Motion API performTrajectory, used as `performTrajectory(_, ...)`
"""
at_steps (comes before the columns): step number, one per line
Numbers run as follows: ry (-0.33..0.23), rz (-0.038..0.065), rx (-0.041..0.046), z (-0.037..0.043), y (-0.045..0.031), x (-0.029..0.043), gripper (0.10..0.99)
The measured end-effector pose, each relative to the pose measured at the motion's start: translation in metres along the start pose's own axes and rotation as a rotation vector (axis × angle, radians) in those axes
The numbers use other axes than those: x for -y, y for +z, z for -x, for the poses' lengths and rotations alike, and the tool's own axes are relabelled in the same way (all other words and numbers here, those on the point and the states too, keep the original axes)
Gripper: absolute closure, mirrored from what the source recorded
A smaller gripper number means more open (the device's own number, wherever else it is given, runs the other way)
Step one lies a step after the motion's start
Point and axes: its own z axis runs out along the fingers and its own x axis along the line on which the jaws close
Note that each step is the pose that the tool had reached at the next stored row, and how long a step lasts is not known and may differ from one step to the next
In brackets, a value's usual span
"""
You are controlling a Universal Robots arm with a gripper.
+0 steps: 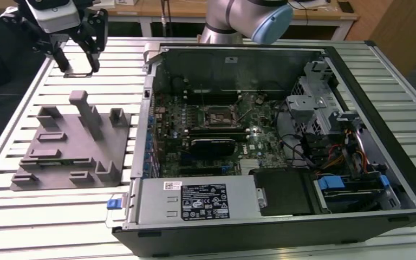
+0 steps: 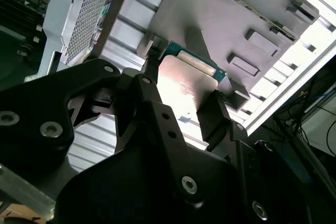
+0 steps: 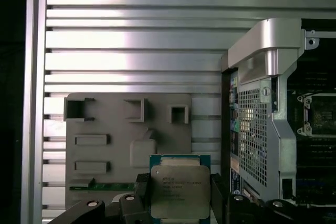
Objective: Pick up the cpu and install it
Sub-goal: 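Pick up the cpu and move it towards the insertion slot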
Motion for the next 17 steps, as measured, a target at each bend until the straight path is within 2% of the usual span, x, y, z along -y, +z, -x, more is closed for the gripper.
performTrajectory(17,0.000,0.000,0.0000,0.0148,0.0002,-0.0030,0.545)
